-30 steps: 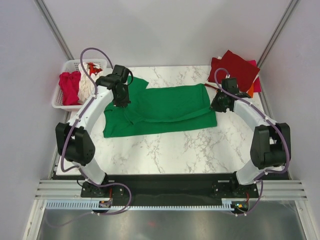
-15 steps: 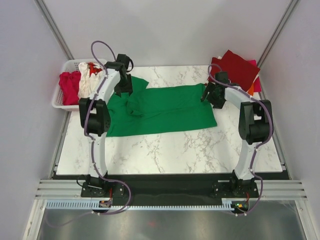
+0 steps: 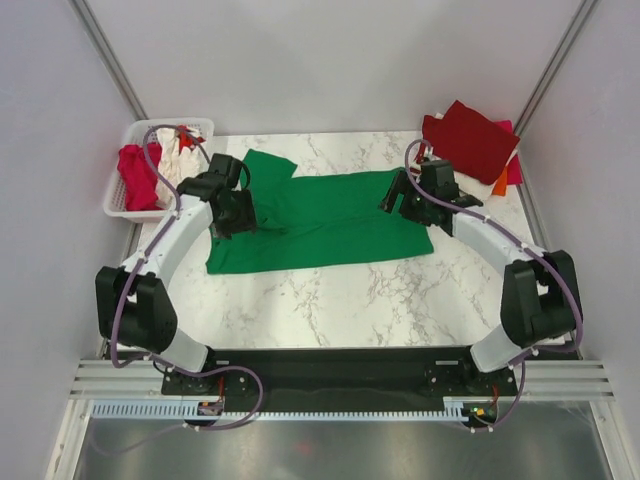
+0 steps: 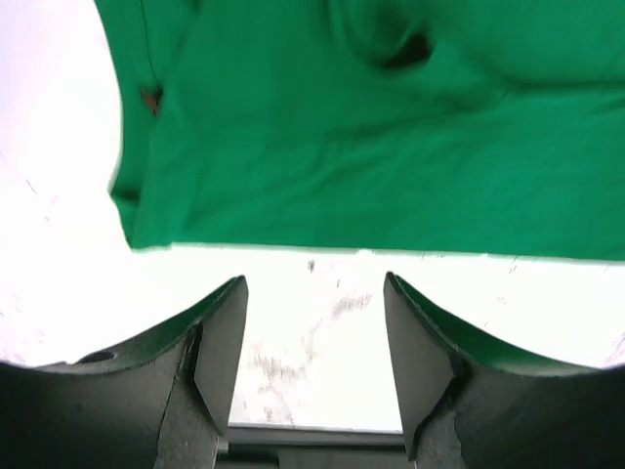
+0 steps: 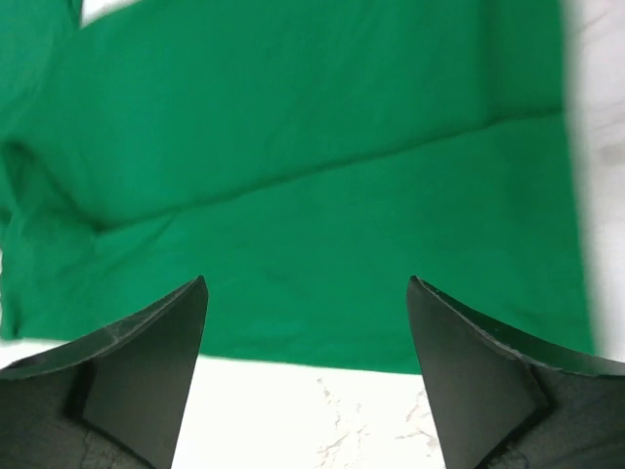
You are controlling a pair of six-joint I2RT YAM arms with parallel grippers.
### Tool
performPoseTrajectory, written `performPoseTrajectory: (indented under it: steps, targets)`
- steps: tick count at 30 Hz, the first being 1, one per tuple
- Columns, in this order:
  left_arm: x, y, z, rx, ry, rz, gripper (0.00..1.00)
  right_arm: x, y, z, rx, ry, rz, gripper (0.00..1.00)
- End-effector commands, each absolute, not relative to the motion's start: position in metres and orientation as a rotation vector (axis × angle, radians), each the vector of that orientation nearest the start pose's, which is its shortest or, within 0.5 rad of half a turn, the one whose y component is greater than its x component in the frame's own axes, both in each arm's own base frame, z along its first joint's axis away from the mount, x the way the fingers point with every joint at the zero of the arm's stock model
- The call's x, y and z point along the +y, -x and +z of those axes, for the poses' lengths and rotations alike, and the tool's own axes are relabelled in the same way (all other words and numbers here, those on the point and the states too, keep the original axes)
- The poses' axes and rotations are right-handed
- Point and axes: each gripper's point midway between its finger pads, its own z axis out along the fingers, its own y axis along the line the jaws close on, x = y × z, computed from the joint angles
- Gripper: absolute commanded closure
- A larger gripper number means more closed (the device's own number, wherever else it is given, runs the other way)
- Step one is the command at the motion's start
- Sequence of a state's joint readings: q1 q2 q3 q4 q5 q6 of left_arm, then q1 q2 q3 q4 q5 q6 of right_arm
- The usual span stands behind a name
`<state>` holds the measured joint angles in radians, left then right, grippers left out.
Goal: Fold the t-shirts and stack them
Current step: Fold the tshirt
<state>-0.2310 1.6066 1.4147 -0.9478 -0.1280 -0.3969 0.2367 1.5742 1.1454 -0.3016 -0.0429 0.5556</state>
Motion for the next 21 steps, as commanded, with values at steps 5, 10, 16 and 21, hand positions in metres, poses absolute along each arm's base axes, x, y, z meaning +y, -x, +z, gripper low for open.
performPoseTrajectory:
  steps: [5,10,16,21]
  targets:
    - [-0.077,-0.311,0.087,2.696,0.414,-0.096,0.37,0.168,-0.38,0.049,2.476,-0.319,0.729,0.13]
    - [-0.074,-0.312,0.077,2.719,0.413,-0.06,0.39,0.137,-0.364,0.011,2.552,-0.433,0.595,0.13]
    - [-0.063,-0.308,0.072,2.722,0.415,0.025,0.39,0.096,-0.312,-0.017,2.621,-0.609,0.488,0.09]
    - [-0.062,-0.315,0.059,2.718,0.511,0.056,0.44,0.092,-0.291,-0.007,2.61,-0.595,0.488,0.06]
